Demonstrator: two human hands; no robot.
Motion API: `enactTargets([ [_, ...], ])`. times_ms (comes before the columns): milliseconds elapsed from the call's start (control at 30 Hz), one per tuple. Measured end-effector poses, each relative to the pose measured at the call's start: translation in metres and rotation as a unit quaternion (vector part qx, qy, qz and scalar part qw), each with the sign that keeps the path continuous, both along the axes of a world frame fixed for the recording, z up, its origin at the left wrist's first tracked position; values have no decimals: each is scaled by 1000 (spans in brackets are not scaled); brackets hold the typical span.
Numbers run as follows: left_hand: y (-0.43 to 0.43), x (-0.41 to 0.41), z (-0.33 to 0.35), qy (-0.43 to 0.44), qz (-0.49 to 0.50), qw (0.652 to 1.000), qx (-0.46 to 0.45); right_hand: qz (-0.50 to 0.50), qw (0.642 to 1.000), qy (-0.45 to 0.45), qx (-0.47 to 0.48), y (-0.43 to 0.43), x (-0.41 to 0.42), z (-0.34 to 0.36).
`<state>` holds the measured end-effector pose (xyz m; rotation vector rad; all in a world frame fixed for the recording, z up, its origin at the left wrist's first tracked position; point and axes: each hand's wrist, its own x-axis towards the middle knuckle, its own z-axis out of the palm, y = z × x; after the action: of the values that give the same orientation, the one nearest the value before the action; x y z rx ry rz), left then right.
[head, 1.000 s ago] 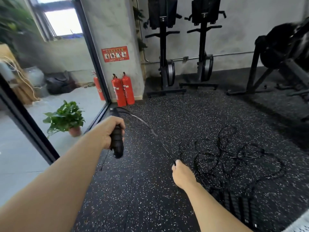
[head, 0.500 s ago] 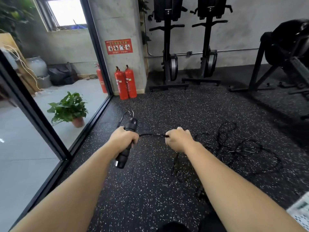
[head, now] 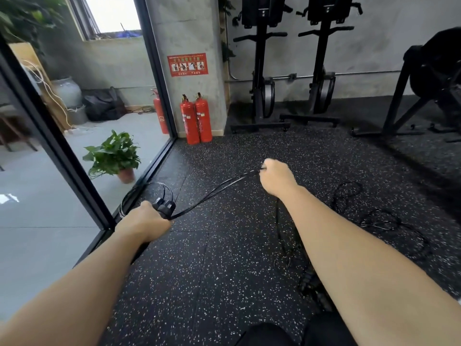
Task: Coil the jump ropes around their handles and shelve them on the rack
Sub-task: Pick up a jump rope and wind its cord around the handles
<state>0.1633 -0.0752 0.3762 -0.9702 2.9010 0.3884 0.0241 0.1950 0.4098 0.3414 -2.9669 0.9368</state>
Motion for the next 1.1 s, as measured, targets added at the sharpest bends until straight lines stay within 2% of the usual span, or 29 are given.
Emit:
enactTargets([
  [133,-4,5,-3,-19,1,1000,-7,117,979,93,-137,-25,5,52],
  [233,-3,3,-1,-12,0,1000,1,161,964,135,-166,-39,9,82],
  [367,-2,-2,2,-8,-4,1000,-11,151,965,128,-174,-44,1,85],
  [467,-1,-5,-2,-24,-11,999,-21,145,975,98,-139,-39,-7,71],
  [633,10,-16,-14,-39,-46,998,-17,148,984,-8,103,-24,-31,15],
  [733,24,-29,-25,-38,-94,994,29,117,975,-86,170,-15,-44,-29],
  [867,50,-48,-31,-48,-127,990,43,87,974,-126,167,-11,-50,-60],
  [1000,77,-58,-29,-99,-182,977,-57,90,980,-108,138,-8,-43,-62],
  [1100,93,-56,-28,-97,-215,965,-116,102,989,-77,75,-3,-34,-60],
])
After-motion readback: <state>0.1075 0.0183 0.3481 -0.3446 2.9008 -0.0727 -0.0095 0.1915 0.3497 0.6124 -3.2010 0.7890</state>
